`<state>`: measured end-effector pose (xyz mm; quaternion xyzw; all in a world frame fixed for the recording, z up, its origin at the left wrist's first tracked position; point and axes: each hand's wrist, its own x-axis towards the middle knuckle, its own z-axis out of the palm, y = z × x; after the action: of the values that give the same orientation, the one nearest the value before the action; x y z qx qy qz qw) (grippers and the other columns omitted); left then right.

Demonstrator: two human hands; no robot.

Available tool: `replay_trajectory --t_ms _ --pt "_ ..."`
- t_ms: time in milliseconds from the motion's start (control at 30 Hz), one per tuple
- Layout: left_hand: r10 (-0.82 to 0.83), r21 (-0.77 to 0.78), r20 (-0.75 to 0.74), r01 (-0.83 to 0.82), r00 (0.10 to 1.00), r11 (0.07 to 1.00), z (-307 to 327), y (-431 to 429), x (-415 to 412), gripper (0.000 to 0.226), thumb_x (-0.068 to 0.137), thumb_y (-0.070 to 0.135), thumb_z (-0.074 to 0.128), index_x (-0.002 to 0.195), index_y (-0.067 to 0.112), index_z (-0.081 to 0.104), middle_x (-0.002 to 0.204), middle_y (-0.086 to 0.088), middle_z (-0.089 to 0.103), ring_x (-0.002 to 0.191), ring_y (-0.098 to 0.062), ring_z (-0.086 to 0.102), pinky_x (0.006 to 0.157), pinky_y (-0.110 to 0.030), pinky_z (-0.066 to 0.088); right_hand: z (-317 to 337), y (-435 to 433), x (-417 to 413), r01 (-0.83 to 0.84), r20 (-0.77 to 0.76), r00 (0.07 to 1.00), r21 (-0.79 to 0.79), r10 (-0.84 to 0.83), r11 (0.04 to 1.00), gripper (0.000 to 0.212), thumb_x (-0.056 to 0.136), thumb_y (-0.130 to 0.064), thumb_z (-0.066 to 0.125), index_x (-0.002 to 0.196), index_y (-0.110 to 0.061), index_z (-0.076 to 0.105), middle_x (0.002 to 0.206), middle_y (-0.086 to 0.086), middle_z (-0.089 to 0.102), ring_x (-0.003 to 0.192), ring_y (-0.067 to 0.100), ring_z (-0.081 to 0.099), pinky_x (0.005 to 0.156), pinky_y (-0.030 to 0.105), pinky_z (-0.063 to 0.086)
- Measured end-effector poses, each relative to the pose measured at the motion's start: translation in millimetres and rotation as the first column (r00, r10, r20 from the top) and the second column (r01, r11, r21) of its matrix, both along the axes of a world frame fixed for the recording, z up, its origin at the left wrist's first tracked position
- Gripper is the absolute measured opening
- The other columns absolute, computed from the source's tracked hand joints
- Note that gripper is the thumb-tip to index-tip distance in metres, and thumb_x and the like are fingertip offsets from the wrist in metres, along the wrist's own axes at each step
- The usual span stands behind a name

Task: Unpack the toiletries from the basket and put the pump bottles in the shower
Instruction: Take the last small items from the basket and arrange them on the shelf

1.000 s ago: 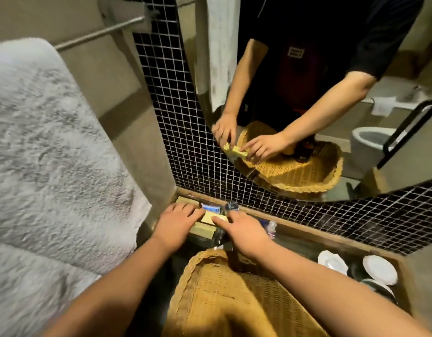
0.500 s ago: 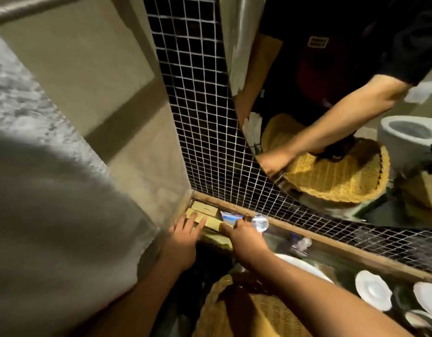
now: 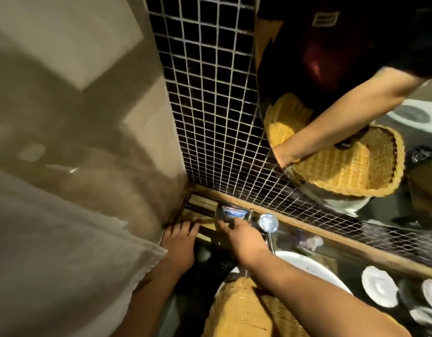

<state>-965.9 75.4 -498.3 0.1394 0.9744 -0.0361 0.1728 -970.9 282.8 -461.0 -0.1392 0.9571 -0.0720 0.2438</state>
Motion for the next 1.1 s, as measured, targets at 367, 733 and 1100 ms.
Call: replay_trajectory --t_ms 367,733,1100 --pt "0.007 0.021 -0.012 -0.006 1.0 1.0 -5.1 -0.1 -0.4 0.076 0.081 0.03 0.056 0.153 0.028 0.029 0.145 -0.006 0.043 0.129 -0.029 0.042 0.108 -0.044 0.031 -0.3 1.8 -3.7 0.038 0.036 0.999 0.034 -0.039 0.999 0.059 0.096 -0.018 0.061 0.15 -0.031 0.039 0.14 0.01 0.043 0.127 0.029 0.047 0.105 0.041 0.041" --pt "0.028 0.002 -0.025 -0.028 0.999 1.0 -13.2 6.1 13.1 0.091 0.077 0.035 0.063 0.156 0.024 0.019 0.152 -0.012 0.035 0.135 -0.032 0.035 0.113 -0.044 0.028 -10.0 -7.0 -3.2 -0.064 0.028 0.998 0.171 0.06 0.983 0.08 0.093 -0.006 0.06 0.157 -0.021 0.014 0.15 0.023 0.031 0.135 0.043 0.039 0.103 0.052 0.046" --pt "0.013 0.018 -0.01 -0.013 1.0 1.0 -17.7 13.4 13.5 0.089 0.087 0.037 0.058 0.157 0.027 0.005 0.16 -0.012 0.022 0.144 -0.031 0.024 0.118 -0.045 0.019 -19.5 -12.1 -3.1 -0.028 -0.055 0.998 0.048 0.03 0.998 0.064 0.092 -0.007 0.06 0.149 -0.012 0.033 0.136 0.017 0.046 0.122 0.035 0.049 0.09 0.045 0.051"
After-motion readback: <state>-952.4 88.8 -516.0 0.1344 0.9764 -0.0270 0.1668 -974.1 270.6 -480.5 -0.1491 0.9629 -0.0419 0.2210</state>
